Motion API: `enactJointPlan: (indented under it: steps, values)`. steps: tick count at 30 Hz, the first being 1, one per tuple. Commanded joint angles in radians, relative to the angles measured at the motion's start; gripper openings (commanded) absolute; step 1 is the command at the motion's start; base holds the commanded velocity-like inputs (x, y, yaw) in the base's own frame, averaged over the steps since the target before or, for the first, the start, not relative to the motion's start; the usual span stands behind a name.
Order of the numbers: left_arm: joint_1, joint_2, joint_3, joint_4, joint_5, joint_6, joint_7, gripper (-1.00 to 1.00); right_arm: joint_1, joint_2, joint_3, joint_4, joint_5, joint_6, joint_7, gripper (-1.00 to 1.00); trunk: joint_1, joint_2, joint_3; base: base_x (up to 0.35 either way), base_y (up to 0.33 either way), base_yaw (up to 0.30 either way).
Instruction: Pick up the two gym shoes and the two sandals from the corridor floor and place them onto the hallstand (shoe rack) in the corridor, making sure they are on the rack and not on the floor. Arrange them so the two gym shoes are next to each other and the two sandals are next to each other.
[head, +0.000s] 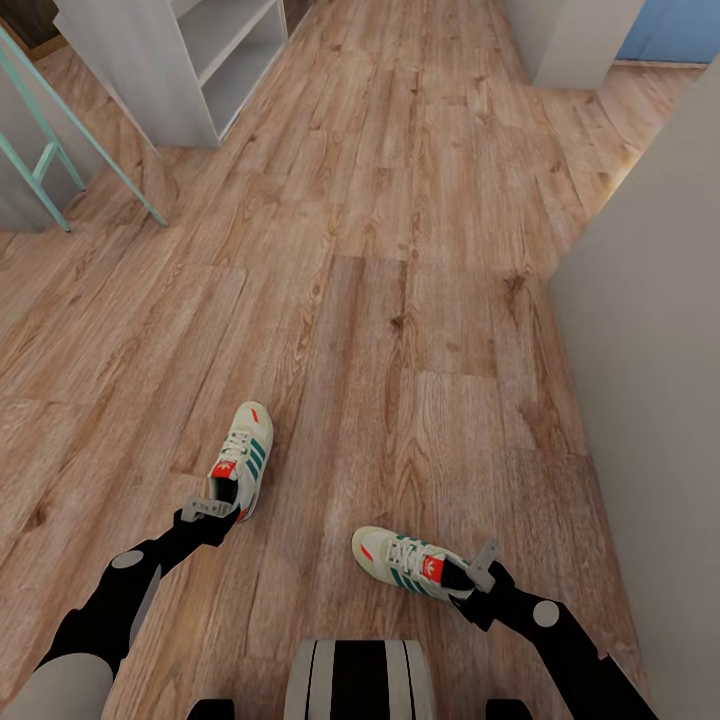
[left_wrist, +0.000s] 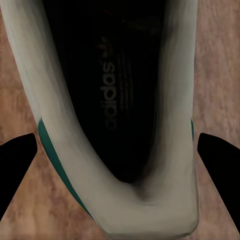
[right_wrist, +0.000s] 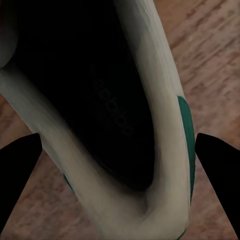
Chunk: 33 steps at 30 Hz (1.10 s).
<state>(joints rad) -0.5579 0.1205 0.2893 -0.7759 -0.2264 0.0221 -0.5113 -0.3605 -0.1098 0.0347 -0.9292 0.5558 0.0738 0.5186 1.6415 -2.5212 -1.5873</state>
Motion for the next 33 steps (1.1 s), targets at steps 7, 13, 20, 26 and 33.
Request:
enactJointPlan:
  steps: [7,13,20,26,33]
  values:
    - [0.000,-0.001,0.005,-0.003,-0.007,0.002,-0.007,-1.00,0.000,-0.001,0.002,-0.002,0.004,0.006,0.003,-1.00,0.000,0.000,-0.001,0.000,0.000,0.000]
    - [0.000,-0.001,0.004,-0.002,-0.007,0.002,-0.007,-1.00,0.000,-0.001,0.002,-0.001,0.004,0.005,0.003,-1.00,-0.003,0.001,0.023,0.000,0.000,0.000]
    - [0.000,0.001,0.005,-0.002,-0.007,0.002,-0.007,-1.00,0.000,0.000,0.003,-0.001,0.004,0.003,0.003,-1.00,-0.006,0.003,0.050,0.000,0.000,0.000]
    - [0.001,0.004,0.008,0.000,-0.007,0.002,-0.007,-1.00,0.001,0.026,0.003,-0.001,0.004,0.003,0.003,-1.00,-0.009,0.004,0.073,0.000,0.000,0.000]
    - [0.002,0.008,0.008,0.009,-0.009,-0.002,-0.007,-1.00,0.000,0.048,0.004,-0.002,0.004,0.003,0.003,-1.00,-0.012,0.006,0.100,0.000,0.000,0.000]
